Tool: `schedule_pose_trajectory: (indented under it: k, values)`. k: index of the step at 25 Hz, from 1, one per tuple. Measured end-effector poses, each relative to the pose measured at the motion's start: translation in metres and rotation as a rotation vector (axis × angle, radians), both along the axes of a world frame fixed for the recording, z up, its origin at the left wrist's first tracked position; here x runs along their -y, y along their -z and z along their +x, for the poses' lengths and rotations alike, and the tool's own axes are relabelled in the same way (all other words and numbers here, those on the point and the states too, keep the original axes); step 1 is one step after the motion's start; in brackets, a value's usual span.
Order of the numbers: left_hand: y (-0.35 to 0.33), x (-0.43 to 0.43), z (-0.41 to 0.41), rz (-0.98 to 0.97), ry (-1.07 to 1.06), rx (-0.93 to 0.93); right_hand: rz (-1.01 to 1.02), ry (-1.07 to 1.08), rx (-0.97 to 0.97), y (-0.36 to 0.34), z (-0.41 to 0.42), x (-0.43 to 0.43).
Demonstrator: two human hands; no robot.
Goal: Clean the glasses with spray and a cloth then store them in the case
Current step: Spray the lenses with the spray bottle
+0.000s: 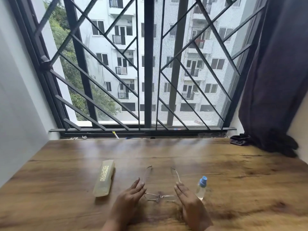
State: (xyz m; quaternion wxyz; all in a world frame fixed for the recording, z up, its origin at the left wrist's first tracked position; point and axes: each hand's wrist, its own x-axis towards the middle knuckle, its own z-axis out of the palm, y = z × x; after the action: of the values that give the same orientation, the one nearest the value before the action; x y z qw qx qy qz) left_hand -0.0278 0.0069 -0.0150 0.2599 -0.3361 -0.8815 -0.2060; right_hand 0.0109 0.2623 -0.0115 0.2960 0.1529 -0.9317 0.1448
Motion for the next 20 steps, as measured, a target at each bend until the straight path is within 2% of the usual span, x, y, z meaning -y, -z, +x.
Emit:
schedule_pose_trajectory:
  k: [3,7,10,12,15,20]
  values:
    - [0.004,0.001,-0.005,-0.009,0.006,-0.048,0.014,0.031,-0.025,0.005,-0.007,-0.001]
    - [0.003,-0.002,-0.009,0.074,0.044,-0.146,-0.012,-0.008,-0.076,0.007,-0.013,-0.002]
    - [-0.004,-0.001,-0.011,0.107,0.072,-0.142,-0.037,-0.01,-0.027,0.0,-0.016,-0.006]
    - [-0.013,-0.003,-0.015,0.202,0.065,-0.125,-0.071,-0.016,-0.047,-0.013,-0.021,-0.007]
    - [-0.042,-0.01,-0.024,0.382,0.051,-0.098,-0.242,-0.018,-0.029,-0.049,-0.028,-0.003]
    - [-0.087,-0.019,-0.042,0.52,-0.038,-0.103,-0.451,-0.027,-0.028,-0.112,-0.045,-0.001]
